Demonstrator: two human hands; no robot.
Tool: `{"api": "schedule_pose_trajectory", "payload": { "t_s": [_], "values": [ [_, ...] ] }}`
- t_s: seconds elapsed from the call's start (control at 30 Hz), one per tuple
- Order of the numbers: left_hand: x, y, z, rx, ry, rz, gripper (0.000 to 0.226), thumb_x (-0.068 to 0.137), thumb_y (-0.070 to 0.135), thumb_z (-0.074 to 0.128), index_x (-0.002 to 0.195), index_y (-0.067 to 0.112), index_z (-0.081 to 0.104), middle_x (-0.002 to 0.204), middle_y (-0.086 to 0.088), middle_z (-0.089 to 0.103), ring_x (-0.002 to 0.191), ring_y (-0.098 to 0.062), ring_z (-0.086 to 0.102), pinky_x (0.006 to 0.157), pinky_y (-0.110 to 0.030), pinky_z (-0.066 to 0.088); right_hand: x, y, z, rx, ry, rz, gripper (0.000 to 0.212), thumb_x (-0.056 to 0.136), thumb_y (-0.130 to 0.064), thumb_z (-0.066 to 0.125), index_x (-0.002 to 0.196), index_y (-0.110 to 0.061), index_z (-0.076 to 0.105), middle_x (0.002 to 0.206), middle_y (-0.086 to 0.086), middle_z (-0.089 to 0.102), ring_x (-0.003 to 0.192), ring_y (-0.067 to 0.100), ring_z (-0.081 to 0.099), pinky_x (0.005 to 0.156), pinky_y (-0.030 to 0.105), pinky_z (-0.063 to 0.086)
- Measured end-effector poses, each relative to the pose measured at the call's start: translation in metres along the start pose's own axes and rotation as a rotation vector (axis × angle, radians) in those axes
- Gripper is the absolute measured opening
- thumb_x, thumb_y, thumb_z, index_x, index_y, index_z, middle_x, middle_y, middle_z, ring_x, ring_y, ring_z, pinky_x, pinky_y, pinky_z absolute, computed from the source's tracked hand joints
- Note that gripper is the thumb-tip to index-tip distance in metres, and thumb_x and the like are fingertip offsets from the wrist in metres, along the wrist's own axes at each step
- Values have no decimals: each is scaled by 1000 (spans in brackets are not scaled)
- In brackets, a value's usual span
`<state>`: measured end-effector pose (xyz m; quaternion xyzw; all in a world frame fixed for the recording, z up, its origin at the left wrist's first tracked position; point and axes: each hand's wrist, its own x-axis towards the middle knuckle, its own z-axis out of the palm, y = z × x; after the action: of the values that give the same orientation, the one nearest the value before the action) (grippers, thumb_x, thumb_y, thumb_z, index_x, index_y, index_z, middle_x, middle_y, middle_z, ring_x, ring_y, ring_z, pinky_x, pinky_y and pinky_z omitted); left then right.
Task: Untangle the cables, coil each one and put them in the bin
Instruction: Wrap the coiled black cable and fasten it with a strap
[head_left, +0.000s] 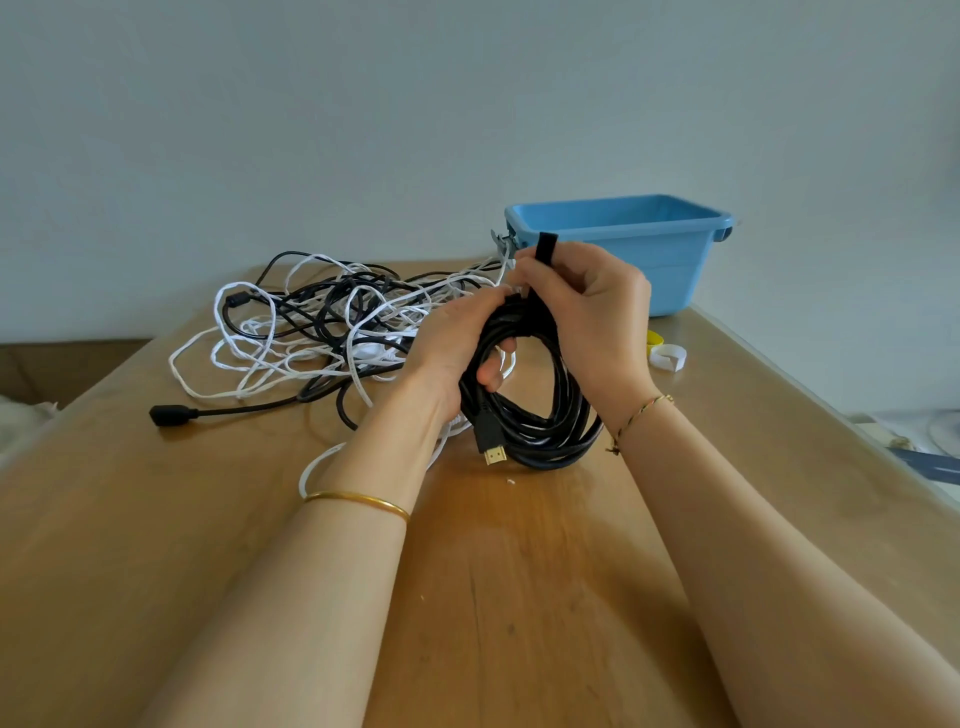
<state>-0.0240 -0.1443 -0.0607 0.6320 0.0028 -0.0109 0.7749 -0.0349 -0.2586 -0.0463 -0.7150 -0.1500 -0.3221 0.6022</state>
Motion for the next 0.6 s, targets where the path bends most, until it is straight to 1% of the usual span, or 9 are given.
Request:
{"api": "schedule_pose_trajectory", "payload": {
  "t_s": [0.03, 0.13, 0.2, 0.3, 0.33, 0.4, 0.47, 0.53, 0.6],
  "values": [
    [-1, 1, 1, 1, -7, 13, 28, 92, 32, 58, 72, 13, 55, 52, -5, 51, 29, -13, 31, 36, -19, 25, 1, 0, -1, -4, -3, -10, 14, 84, -17, 68, 80, -5, 72, 74, 10, 69, 70, 16, 62, 70, 27, 49],
    [-3, 2, 2, 33, -40, 63, 34, 88, 37, 64, 63, 16, 58, 52, -4, 51, 30, -13, 33, 37, -21, 24, 2, 1, -1, 19, -3, -16, 19, 86, -16, 66, 71, -4, 69, 62, 0, 63, 62, 5, 51, 62, 20, 44],
    [-4, 2, 3, 40, -67, 99, 32, 88, 36, 65, 63, 17, 56, 53, -4, 51, 30, -13, 34, 36, -20, 25, 3, 3, 0, 17, 4, -7, 23, 86, -16, 66, 69, 1, 65, 58, 3, 57, 59, 4, 44, 59, 17, 38],
    [-5, 0, 3, 37, -65, 138, 31, 91, 29, 63, 65, 16, 53, 53, -5, 51, 29, -13, 34, 36, -18, 26, 3, 3, -1, 13, 19, 3, 24, 86, -16, 66, 73, 3, 66, 60, 1, 58, 58, 4, 45, 58, 17, 39],
    [-5, 0, 3, 34, -63, 145, 31, 91, 27, 62, 64, 16, 53, 53, -6, 51, 29, -13, 34, 36, -18, 26, 3, 2, -2, 14, 17, 11, 22, 86, -17, 66, 73, 2, 68, 61, 2, 61, 60, 6, 49, 59, 20, 43],
    [-5, -1, 3, 33, -63, 157, 30, 92, 23, 60, 64, 16, 55, 55, -7, 51, 29, -13, 33, 36, -18, 27, 5, 3, -3, 28, 5, 27, 22, 87, -19, 66, 75, -1, 69, 68, 8, 67, 64, 16, 57, 65, 29, 48],
    [-6, -1, 3, 37, -59, 167, 29, 93, 19, 58, 64, 16, 56, 56, -8, 50, 29, -13, 33, 36, -18, 28, 9, 4, -6, -2, -4, 20, 29, 88, -23, 64, 77, 4, 67, 73, 20, 65, 63, 23, 52, 62, 31, 45],
    [-5, -2, 2, 44, -51, 182, 31, 94, 17, 57, 63, 16, 57, 56, -8, 50, 30, -14, 33, 37, -18, 28, 12, 4, -10, -47, -10, -9, 37, 88, -25, 63, 79, 11, 62, 76, 30, 58, 61, 23, 45, 58, 32, 38],
    [-5, -3, 2, 65, -27, 203, 31, 94, 16, 55, 63, 16, 58, 55, -7, 50, 31, -13, 33, 37, -19, 29, 13, 3, -12, -55, -25, -42, 40, 87, -24, 63, 79, 14, 59, 75, 32, 55, 63, 32, 48, 59, 37, 40]
  ]
}}
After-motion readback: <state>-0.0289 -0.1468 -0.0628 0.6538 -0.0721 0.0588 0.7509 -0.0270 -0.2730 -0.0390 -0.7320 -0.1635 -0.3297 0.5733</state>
